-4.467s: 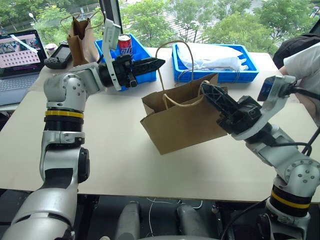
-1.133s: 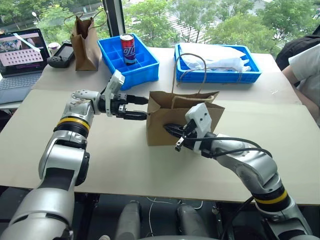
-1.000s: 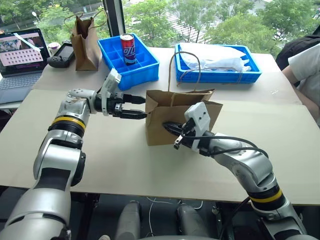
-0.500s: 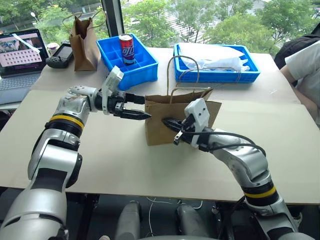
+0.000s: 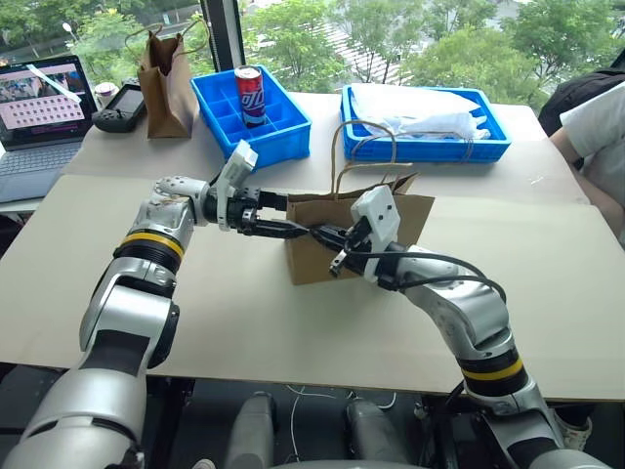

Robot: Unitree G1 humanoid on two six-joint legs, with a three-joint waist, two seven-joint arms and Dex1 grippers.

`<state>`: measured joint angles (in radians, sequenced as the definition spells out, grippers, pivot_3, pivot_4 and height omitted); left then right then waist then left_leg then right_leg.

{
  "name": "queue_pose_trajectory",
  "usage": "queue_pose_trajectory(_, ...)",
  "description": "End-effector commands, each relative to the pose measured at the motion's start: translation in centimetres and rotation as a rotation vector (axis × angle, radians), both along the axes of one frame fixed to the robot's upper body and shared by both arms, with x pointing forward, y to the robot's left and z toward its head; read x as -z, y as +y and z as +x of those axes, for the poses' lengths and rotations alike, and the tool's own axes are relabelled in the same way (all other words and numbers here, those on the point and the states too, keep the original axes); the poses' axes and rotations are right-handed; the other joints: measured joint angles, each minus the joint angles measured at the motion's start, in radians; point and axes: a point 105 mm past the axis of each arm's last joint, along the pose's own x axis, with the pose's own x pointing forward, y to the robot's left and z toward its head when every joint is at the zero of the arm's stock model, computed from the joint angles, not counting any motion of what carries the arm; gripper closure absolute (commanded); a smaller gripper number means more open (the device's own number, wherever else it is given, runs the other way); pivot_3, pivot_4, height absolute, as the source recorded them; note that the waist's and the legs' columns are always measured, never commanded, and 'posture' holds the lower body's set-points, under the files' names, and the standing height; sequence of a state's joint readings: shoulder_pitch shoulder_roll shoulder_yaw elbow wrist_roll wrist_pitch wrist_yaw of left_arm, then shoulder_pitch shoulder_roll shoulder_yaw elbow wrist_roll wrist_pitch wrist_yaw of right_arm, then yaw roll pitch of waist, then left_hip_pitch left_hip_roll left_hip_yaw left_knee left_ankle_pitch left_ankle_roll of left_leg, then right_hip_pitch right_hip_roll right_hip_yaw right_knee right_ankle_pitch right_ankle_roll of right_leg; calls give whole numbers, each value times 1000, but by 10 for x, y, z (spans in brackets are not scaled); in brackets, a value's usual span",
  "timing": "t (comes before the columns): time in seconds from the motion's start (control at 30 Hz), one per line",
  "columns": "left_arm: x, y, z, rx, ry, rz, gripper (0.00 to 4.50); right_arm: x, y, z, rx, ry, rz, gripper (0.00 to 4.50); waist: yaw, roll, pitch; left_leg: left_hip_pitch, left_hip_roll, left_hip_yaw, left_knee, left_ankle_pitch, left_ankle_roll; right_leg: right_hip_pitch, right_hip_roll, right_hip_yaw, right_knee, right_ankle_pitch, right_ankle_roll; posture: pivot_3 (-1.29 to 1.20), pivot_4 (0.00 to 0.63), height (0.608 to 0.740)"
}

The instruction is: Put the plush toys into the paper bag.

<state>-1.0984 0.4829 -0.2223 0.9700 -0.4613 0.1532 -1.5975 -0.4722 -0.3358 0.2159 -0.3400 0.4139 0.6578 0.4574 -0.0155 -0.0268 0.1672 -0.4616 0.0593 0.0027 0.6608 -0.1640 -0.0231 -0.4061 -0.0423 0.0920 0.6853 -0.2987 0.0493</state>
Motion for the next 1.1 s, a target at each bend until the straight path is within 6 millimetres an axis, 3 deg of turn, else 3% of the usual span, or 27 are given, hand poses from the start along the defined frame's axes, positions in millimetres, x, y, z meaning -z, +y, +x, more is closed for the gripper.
queue_pose_trajectory(0.03,-9,1,4,-22,-62,-19,2556,-11,-3,-5,7,-43,15,4500,0,0,0,0,0,0,0,0,0,0,0,0,0,0,0,0,150,689)
queue_pose_trajectory(0.17,-7,-2,6,-24,-79,-25,4051,-9,-8,-9,16,-32,-6,4500,-1,0,0,0,0,0,0,0,0,0,0,0,0,0,0,0,150,689)
queue_pose_trajectory(0.23,-7,-4,5,-9,-82,-30,4436,-7,-13,-14,18,-22,-26,4500,-1,0,0,0,0,0,0,0,0,0,0,0,0,0,0,0,150,689)
queue_pose_trajectory(0.43,-23,-11,-4,54,-85,-97,4436,-5,-56,-56,-4,62,-92,4500,5,0,0,-1,-1,0,0,0,0,1,-1,0,-1,0,0,0,150,689)
queue_pose_trajectory(0.57,-35,-11,-20,135,-93,-99,4436,-3,-111,-92,49,176,-174,4500,2,0,0,-2,-1,-2,0,0,0,1,0,0,-2,0,0,0,150,689)
queue_pose_trajectory(0.73,-27,-13,-45,250,-108,-24,4436,-4,-170,-107,232,235,-255,4500,-8,0,0,3,0,-2,0,0,0,4,0,0,-1,0,0,0,150,689)
queue_pose_trajectory(0.9,-17,-10,-53,276,-121,14,4436,2,-184,-106,280,247,-292,4500,-13,0,0,6,0,-1,0,1,2,7,1,1,-1,-2,3,0,150,689)
queue_pose_trajectory(1.1,1,-2,-51,242,-129,47,4436,3,-179,-99,267,223,-272,4500,-8,0,0,5,0,-1,0,1,2,6,0,2,-1,-2,3,0,150,689)
